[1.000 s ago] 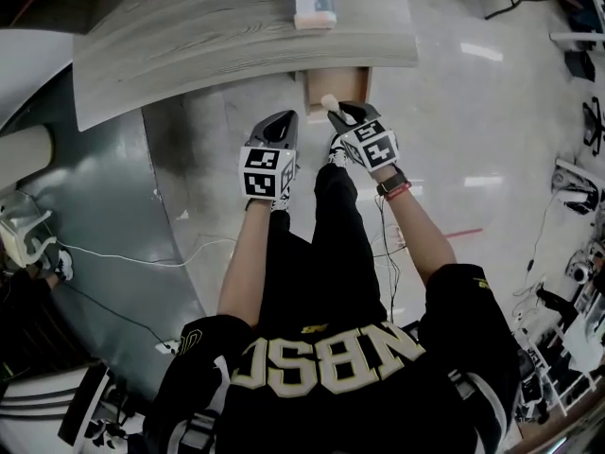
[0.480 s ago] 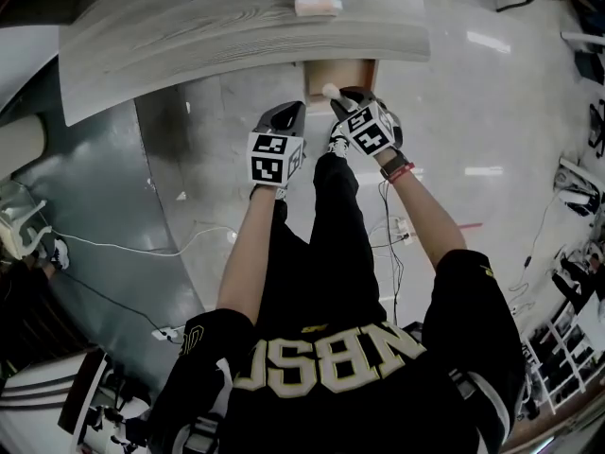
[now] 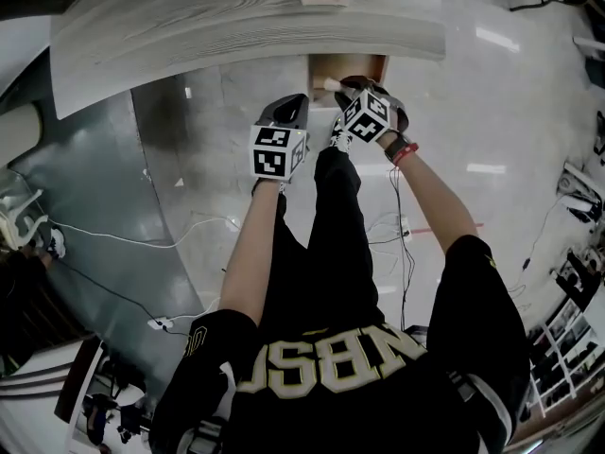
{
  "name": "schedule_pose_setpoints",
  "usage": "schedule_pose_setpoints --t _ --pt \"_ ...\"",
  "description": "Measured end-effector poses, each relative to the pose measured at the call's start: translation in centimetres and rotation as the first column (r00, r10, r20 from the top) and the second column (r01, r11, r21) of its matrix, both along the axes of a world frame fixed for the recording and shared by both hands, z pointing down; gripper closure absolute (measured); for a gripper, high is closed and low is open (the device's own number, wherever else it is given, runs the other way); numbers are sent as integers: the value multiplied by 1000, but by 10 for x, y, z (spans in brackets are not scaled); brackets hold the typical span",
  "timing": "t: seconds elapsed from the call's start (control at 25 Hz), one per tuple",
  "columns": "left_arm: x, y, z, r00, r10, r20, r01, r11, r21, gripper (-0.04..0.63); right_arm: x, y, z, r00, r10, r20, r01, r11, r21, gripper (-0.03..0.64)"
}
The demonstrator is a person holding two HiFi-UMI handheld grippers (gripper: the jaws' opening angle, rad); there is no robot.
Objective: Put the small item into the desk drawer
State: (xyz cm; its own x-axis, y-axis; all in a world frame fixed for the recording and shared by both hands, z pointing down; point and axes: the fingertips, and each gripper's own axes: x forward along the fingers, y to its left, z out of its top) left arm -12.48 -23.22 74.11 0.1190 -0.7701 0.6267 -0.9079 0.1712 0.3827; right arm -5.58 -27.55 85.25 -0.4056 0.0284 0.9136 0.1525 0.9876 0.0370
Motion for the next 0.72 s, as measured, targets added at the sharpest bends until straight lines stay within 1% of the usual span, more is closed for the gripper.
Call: schedule_pose_setpoints --t 0.24,0.44,0.56,0.72 --pt "0 4 13 1000 -9 -8 9 1000 -19 583 -2 5 28 994 -96 -47 97 995 14 500" --pt "0 8 15 1000 8 14 -7 1000 -30 583 -4 8 48 972 -222 -78 224 975 16 500" --pt "-1 12 15 1000 -1 13 2 999 -32 583 -4 6 55 964 -249 -98 253 967 28 500" --pt "-4 18 22 1000 -5 18 6 999 -47 583 -4 6 68 959 -257 -121 263 964 33 499"
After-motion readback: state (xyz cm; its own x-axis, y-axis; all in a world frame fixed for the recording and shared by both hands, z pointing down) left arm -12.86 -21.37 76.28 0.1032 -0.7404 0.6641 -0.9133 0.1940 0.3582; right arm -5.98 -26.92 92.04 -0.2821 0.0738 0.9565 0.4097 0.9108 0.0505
